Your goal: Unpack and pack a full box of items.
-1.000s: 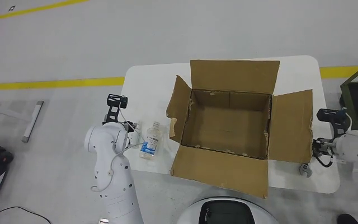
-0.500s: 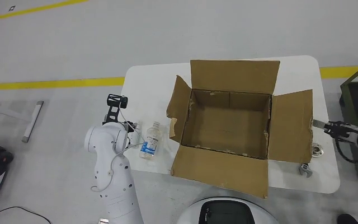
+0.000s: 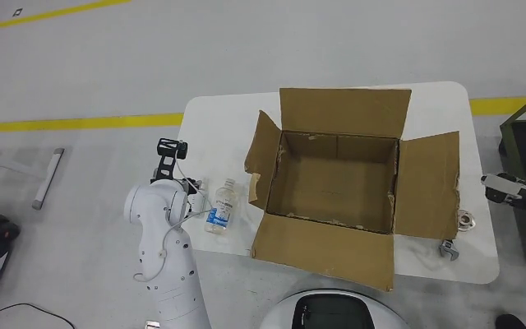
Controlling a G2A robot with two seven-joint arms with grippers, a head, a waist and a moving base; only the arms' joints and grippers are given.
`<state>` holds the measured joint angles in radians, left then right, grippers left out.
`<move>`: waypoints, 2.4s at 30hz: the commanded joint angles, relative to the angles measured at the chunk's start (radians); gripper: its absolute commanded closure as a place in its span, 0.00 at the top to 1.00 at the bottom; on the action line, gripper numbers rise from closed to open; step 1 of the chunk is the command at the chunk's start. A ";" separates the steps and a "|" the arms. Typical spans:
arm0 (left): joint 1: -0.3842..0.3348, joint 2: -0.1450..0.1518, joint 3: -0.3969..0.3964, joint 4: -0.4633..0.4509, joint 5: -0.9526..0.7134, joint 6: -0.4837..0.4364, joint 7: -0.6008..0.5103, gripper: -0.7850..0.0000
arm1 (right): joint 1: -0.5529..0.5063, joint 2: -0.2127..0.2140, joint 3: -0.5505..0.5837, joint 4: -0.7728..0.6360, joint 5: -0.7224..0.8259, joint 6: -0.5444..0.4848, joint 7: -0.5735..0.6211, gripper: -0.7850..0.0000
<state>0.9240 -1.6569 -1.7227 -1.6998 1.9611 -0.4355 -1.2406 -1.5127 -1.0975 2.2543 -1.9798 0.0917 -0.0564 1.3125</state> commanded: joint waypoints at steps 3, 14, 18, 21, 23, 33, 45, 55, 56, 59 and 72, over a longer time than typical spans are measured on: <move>0.000 0.000 0.000 0.000 0.000 0.000 0.000 1.00 | 0.032 0.014 -0.058 0.006 -0.046 0.020 0.006 0.74; 0.000 0.000 0.000 0.000 0.000 0.000 0.000 1.00 | 0.167 0.046 -0.230 0.081 -0.104 0.068 -0.018 0.00; 0.000 0.000 0.000 0.000 0.000 0.000 0.000 1.00 | 0.227 0.057 -0.270 0.128 -0.111 0.083 -0.029 0.00; 0.000 0.000 0.000 0.000 0.000 0.000 0.000 1.00 | 0.282 0.065 -0.303 0.168 -0.122 0.089 -0.034 0.00; 0.000 0.000 0.000 0.000 0.000 0.000 0.000 1.00 | 0.318 0.070 -0.322 0.194 -0.122 0.088 -0.031 0.00; 0.000 0.000 0.000 0.000 0.000 0.000 0.000 1.00 | 0.471 0.099 -0.407 0.347 -0.157 0.088 0.012 0.00; 0.000 0.000 0.000 0.000 0.000 0.000 0.000 1.00 | 0.466 0.129 -0.381 0.285 -0.248 0.140 -0.054 1.00; 0.000 0.000 0.000 0.000 0.000 0.000 0.000 1.00 | 0.188 0.121 -0.283 -0.085 -0.452 0.145 -0.425 1.00; 0.000 0.000 0.000 0.000 0.000 0.000 0.000 1.00 | 0.168 0.121 -0.280 -0.117 -0.481 0.166 -0.443 1.00; 0.000 0.000 0.000 0.000 0.000 0.000 0.000 1.00 | 0.126 0.122 -0.287 -0.186 -0.567 0.228 -0.445 1.00; 0.000 0.000 0.000 0.000 0.000 0.000 0.000 1.00 | 0.107 0.119 -0.290 -0.181 -0.578 0.250 -0.478 1.00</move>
<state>0.9240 -1.6569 -1.7227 -1.6998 1.9611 -0.4355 -1.2406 -1.3936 -0.9761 1.9656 -2.1675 -0.4840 0.1833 0.8649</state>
